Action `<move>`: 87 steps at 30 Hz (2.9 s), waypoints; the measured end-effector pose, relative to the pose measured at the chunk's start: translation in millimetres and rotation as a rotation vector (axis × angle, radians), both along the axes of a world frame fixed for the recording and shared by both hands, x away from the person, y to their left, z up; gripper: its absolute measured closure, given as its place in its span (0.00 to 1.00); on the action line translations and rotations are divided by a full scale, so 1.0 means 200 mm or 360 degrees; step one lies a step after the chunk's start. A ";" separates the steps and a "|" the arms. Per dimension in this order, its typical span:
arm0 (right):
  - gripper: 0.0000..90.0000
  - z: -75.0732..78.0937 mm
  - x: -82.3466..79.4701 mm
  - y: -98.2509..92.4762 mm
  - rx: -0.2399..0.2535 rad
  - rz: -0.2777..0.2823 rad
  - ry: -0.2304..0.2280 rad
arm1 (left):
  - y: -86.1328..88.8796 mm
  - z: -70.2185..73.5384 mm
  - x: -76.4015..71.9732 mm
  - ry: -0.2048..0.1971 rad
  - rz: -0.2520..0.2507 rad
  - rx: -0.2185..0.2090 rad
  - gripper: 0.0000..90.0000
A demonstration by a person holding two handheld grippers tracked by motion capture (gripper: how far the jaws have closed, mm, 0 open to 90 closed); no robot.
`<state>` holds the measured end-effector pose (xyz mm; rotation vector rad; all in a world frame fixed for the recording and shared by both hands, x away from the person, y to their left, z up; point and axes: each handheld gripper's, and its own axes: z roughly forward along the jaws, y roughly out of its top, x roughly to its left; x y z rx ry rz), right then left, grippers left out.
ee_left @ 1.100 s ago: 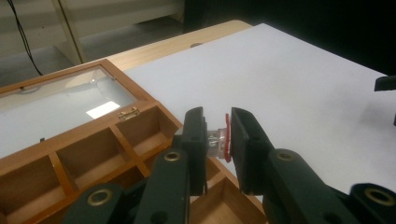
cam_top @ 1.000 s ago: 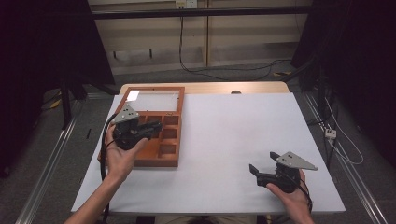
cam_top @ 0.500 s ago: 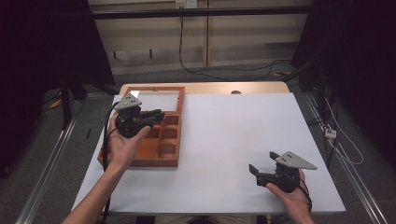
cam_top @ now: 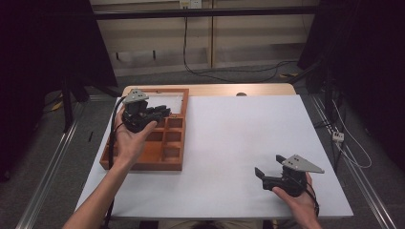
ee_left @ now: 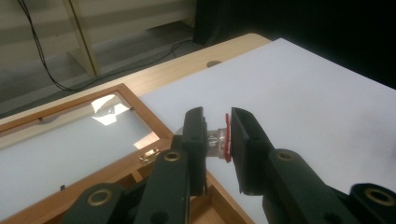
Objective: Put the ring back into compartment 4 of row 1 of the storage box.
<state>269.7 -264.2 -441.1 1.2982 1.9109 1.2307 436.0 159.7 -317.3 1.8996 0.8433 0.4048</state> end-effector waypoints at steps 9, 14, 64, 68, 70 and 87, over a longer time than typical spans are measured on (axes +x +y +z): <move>0.10 0.00 0.01 0.00 -0.0001 0.0006 0.0007 | -0.04 0.02 0.07 0.0003 0.0033 -0.0011 0.85; 0.09 0.00 0.00 0.00 0.0003 0.0005 0.0002 | -0.05 0.00 0.12 0.0016 0.0053 -0.0025 0.85; 0.09 -0.01 0.01 0.00 0.0005 0.0003 0.0018 | -0.22 -0.24 0.20 0.0147 0.0048 0.0157 0.85; 0.09 -0.01 0.00 0.00 0.0007 0.0010 0.0015 | -0.20 -0.27 0.22 0.0178 0.0064 0.0150 0.85; 0.09 -0.01 0.00 -0.01 0.0009 0.0008 0.0015 | -0.20 -0.28 0.21 0.0188 0.0072 0.0145 0.85; 0.09 -0.01 0.01 -0.01 0.0008 0.0012 0.0018 | -0.17 -0.36 0.27 0.0278 0.0132 0.0174 0.85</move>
